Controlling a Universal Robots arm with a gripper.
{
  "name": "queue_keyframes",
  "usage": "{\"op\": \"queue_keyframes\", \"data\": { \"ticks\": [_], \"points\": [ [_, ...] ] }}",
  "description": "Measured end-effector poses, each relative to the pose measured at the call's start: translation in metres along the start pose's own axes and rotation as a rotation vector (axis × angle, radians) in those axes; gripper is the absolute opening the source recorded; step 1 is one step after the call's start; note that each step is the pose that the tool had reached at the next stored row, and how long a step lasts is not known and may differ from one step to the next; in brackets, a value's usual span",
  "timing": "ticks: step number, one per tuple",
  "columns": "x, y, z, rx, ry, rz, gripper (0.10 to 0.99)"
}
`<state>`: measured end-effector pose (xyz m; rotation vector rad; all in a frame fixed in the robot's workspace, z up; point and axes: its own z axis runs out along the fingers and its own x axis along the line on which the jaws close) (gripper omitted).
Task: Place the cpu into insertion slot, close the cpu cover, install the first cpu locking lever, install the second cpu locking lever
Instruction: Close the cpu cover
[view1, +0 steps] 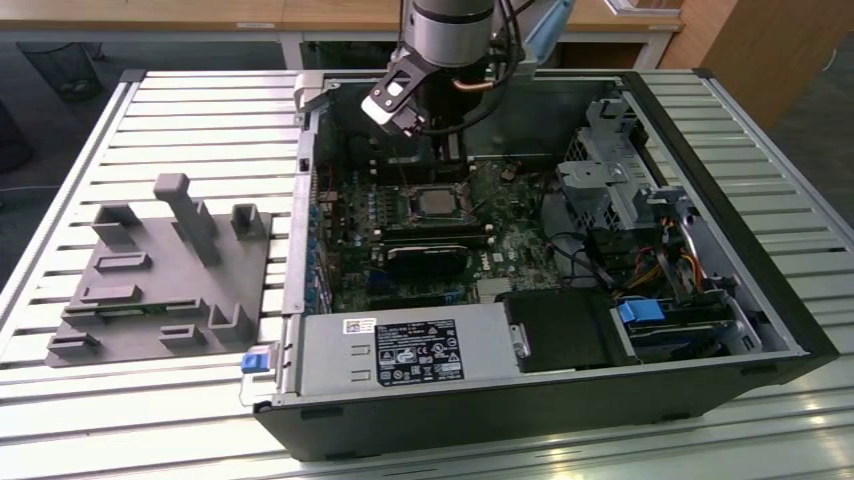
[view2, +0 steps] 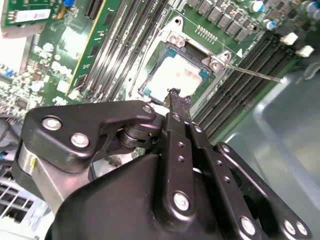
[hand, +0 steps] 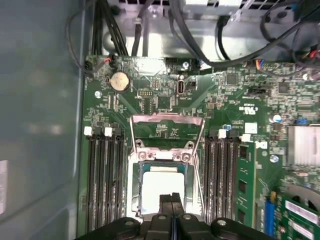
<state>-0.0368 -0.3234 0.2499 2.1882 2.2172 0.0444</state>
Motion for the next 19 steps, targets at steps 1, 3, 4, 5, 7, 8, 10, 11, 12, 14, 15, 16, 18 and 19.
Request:
{"op": "queue_keyframes", "data": {
  "ticks": [1,3,4,5,7,8,10,11,12,14,15,16,18,19],
  "points": [
    [0.0000,0.0001,-0.0032,0.000,0.0002,0.000,0.106],
    [0.0000,0.0003,-0.0090,0.000,0.0001,0.000,0.106],
    [0.0000,0.0004,-0.0116,0.000,0.0003,0.000,0.106],
    [0.0000,0.0005,-0.0140,0.000,0.0000,0.000,0.106],
    [0.0000,0.0007,-0.0179,0.000,0.0001,0.000,0.106],
    [0.0000,0.0011,-0.0188,0.000,0.0001,0.000,0.106],
    [0.0000,0.0026,-0.0189,0.000,0.0003,0.000,0.106],
    [0.0000,0.0041,-0.0189,0.000,0.0002,0.000,0.106],
    [0.0000,0.0063,-0.0188,0.000,0.0002,0.000,0.106],
    [-0.0001,0.0099,-0.0189,0.000,0.0001,0.000,0.106],
    [-0.0002,0.0108,-0.0199,0.001,0.0000,0.000,0.106],
    [-0.0001,0.0111,-0.0215,0.001,0.0002,0.000,0.106],
    [-0.0001,0.0114,-0.0263,0.001,0.0002,0.000,0.106],
    [-0.0001,0.0118,-0.0281,0.001,0.0001,0.000,0.106]
  ]
}}
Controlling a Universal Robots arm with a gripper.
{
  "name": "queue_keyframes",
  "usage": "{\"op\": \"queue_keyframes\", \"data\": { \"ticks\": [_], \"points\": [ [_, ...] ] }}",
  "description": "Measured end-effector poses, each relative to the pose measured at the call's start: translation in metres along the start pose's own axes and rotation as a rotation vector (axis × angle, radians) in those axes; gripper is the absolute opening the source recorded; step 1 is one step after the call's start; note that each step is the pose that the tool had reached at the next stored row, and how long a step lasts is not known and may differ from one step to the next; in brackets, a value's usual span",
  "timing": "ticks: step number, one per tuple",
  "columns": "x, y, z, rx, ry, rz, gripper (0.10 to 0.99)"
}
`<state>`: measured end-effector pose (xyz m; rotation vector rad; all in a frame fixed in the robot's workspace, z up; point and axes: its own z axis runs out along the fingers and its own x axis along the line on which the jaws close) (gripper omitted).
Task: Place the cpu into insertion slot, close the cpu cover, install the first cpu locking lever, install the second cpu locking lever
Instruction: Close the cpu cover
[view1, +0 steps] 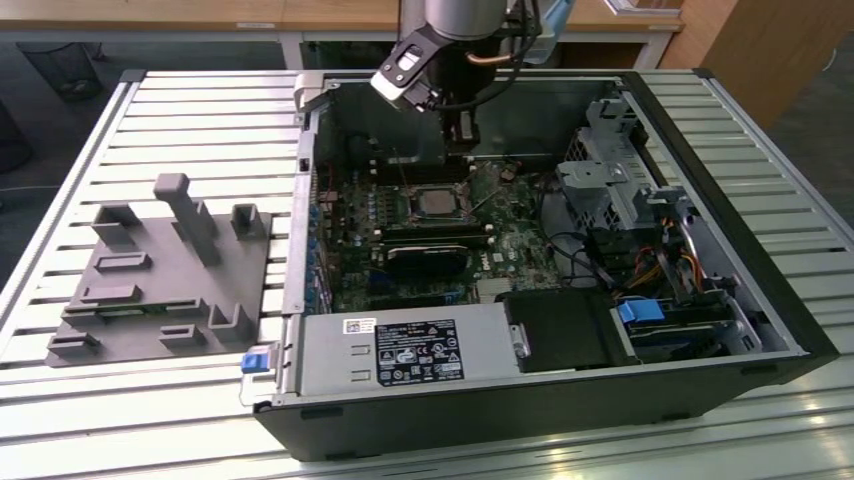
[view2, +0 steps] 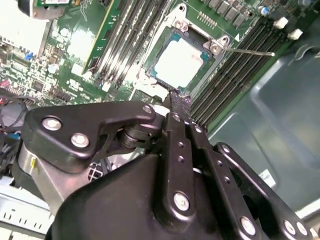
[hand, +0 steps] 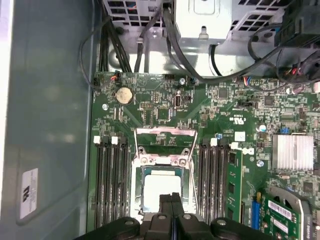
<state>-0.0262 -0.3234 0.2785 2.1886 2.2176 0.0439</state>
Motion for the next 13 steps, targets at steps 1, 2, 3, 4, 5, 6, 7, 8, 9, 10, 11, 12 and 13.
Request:
{"op": "queue_keyframes", "data": {
  "ticks": [1,2,3,4,5,6,7,8,9,10,11,12,13],
  "points": [
    [0.0000,0.0004,-0.0011,0.000,-0.0001,0.000,0.106],
    [0.0000,0.0008,-0.0015,0.000,0.0000,0.000,0.106],
    [0.0000,0.0016,-0.0014,0.000,0.0002,0.000,0.106],
    [0.0000,0.0030,-0.0014,0.000,0.0001,0.000,0.106],
    [0.0000,0.0049,-0.0014,0.000,0.0001,0.000,0.106],
    [-0.0001,0.0067,-0.0013,0.000,0.0000,0.000,0.106],
    [-0.0001,0.0093,-0.0012,0.001,0.0000,0.000,0.106],
    [-0.0002,0.0119,-0.0011,0.001,0.0000,0.000,0.106],
    [-0.0002,0.0143,-0.0010,0.001,0.0001,0.000,0.106],
    [-0.0003,0.0167,-0.0009,0.001,0.0001,0.000,0.106],
    [-0.0003,0.0188,-0.0008,0.001,0.0002,0.000,0.106],
    [-0.0003,0.0208,-0.0007,0.001,0.0001,0.000,0.106],
    [-0.0003,0.0231,-0.0006,0.001,0.0004,0.000,0.106]
  ]
}}
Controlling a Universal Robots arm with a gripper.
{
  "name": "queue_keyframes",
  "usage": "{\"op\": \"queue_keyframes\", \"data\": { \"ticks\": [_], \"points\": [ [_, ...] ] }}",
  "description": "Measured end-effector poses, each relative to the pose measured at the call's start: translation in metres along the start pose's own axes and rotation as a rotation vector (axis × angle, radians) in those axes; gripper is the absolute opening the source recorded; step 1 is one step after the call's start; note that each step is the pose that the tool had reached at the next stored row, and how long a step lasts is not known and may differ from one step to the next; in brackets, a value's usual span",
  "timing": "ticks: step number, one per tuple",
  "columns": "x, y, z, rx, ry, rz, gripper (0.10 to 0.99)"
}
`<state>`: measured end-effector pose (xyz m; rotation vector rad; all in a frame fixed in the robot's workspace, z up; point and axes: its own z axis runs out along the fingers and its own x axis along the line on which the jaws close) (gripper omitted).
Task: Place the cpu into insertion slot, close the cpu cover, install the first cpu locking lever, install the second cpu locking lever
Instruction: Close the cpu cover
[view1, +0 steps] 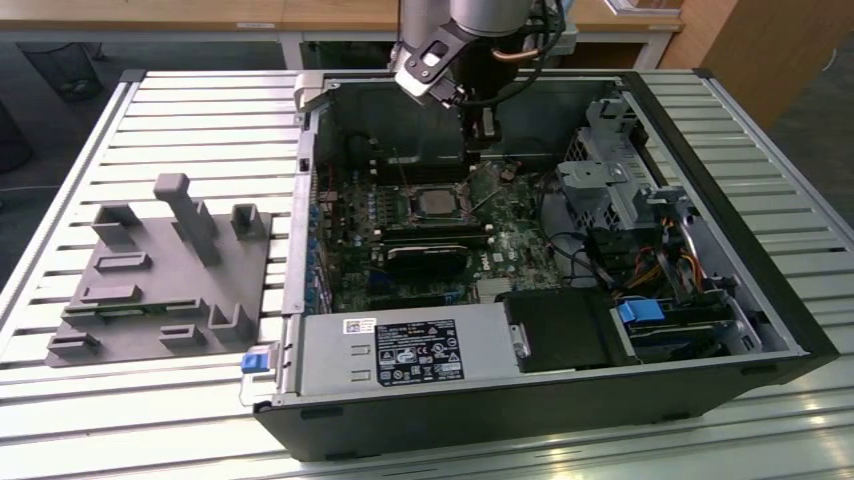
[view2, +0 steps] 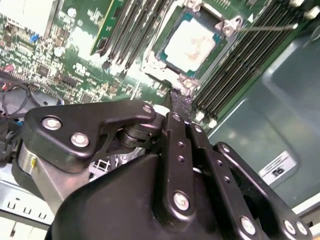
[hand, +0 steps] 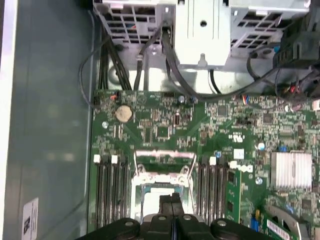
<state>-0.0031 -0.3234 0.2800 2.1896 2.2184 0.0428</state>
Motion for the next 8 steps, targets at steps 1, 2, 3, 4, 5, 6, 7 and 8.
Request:
{"op": "queue_keyframes", "data": {
  "ticks": [1,2,3,4,5,6,7,8],
  "points": [
    [0.0000,0.0020,0.0001,0.000,0.0032,0.000,0.106],
    [0.0000,0.0033,0.0004,0.000,0.0106,0.000,0.106],
    [0.0000,0.0043,0.0008,0.000,0.0197,0.001,0.106],
    [0.0000,0.0048,0.0014,0.000,0.0227,0.001,0.106],
    [0.0000,0.0055,0.0018,0.000,0.0230,0.001,0.106],
    [0.0000,0.0069,0.0021,0.000,0.0229,0.001,0.106],
    [-0.0001,0.0087,0.0025,0.000,0.0229,0.000,0.106],
    [-0.0001,0.0103,0.0031,0.000,0.0230,-0.002,0.106]
  ]
}}
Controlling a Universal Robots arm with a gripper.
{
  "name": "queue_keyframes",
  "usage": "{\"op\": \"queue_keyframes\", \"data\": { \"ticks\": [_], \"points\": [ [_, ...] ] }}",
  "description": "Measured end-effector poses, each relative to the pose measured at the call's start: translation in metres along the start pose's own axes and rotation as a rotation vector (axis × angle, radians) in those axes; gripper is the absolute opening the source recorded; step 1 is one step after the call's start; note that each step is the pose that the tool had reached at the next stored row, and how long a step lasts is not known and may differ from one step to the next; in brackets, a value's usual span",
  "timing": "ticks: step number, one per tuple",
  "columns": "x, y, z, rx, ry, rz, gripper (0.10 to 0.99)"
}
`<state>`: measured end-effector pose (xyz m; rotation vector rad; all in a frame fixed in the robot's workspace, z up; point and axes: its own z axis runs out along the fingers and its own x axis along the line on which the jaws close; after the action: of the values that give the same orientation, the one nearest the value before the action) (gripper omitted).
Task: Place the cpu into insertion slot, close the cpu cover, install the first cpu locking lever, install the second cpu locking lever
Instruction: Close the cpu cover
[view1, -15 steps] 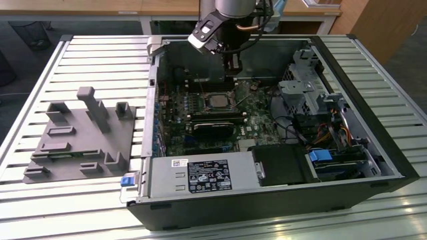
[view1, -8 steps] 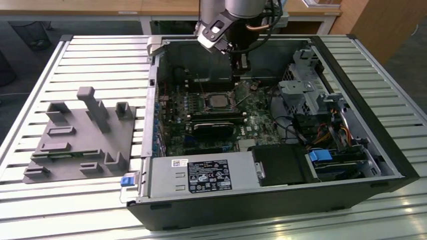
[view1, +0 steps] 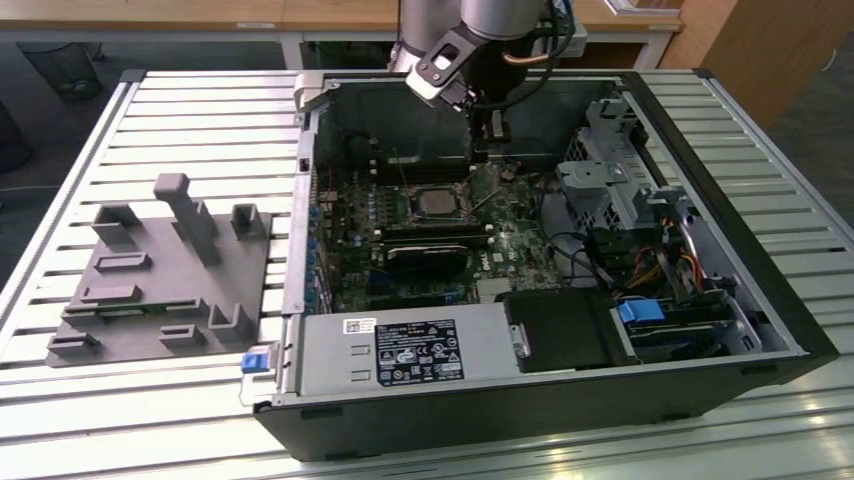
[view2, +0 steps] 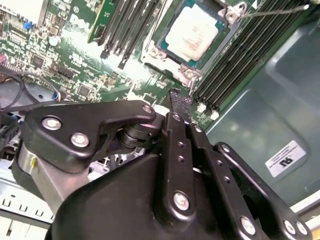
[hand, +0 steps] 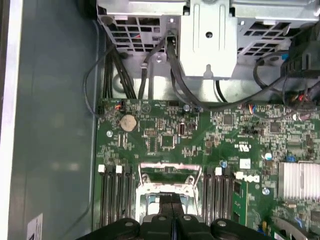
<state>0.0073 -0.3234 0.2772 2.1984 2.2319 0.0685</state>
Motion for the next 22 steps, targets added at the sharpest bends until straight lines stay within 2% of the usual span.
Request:
{"op": "queue_keyframes", "data": {
  "ticks": [6,14,22],
  "points": [
    [-0.0003,0.0087,0.0018,0.000,0.0000,-0.005,0.106],
    [-0.0007,0.0119,0.0023,0.000,-0.0001,-0.005,0.106],
    [-0.0010,0.0212,0.0074,0.000,0.0001,-0.005,0.106]
  ]
}}
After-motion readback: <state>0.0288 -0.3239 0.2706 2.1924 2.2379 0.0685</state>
